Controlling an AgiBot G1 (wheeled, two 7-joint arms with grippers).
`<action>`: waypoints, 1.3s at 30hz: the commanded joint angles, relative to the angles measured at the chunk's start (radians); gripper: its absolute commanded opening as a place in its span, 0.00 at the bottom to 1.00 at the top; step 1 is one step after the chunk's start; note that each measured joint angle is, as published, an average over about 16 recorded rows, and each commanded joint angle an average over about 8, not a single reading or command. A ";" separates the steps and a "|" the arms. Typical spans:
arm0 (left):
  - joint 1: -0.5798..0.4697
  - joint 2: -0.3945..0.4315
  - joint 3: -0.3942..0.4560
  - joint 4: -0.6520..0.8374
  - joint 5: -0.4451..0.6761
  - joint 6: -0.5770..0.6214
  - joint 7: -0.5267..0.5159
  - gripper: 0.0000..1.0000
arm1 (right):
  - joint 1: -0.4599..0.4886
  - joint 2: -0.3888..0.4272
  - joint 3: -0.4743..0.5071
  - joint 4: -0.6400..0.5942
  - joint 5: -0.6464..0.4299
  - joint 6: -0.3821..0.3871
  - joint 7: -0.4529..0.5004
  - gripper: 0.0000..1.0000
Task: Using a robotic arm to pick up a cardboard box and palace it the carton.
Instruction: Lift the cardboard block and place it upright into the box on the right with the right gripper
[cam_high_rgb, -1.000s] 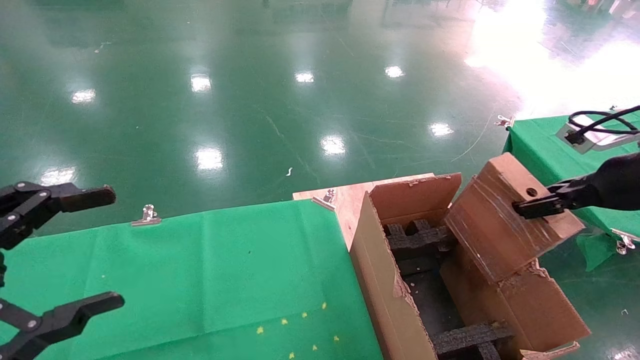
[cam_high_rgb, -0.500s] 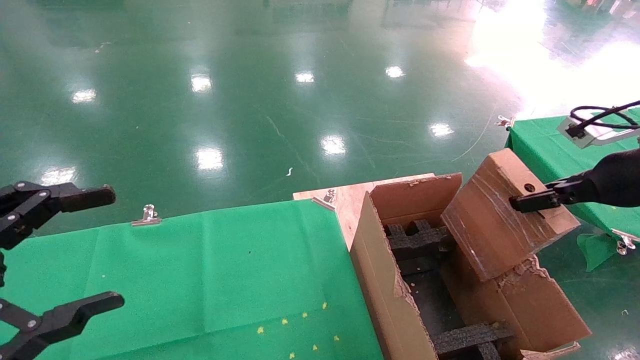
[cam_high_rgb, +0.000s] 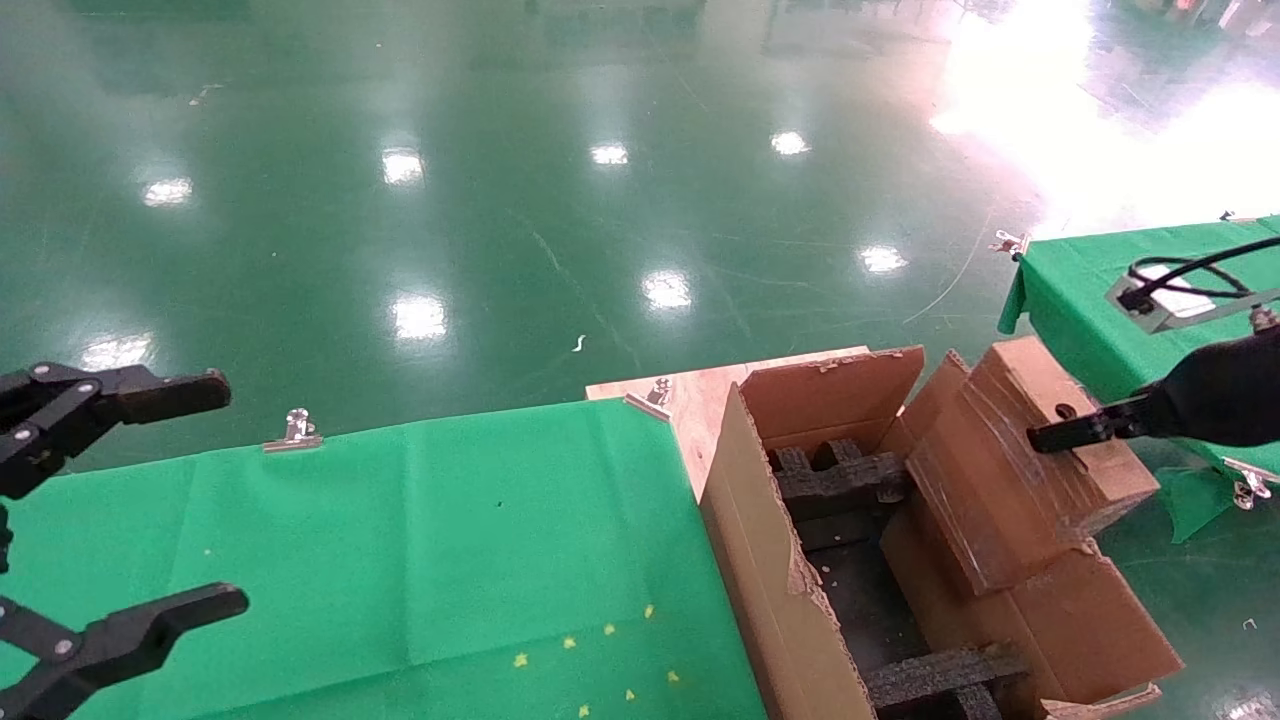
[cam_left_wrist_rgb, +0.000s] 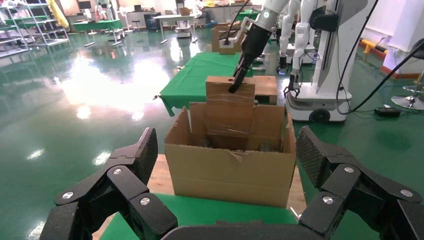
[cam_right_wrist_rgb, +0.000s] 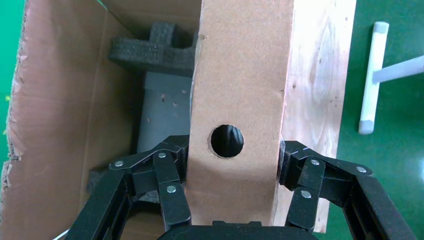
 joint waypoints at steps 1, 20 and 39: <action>0.000 0.000 0.000 0.000 0.000 0.000 0.000 1.00 | -0.011 0.004 -0.003 0.009 0.000 0.006 0.011 0.00; 0.000 0.000 0.000 0.000 0.000 0.000 0.000 1.00 | -0.187 -0.034 -0.019 0.028 0.040 0.164 0.076 0.00; 0.000 0.000 0.000 0.000 0.000 0.000 0.000 1.00 | -0.346 -0.133 -0.010 -0.082 0.101 0.291 0.023 0.00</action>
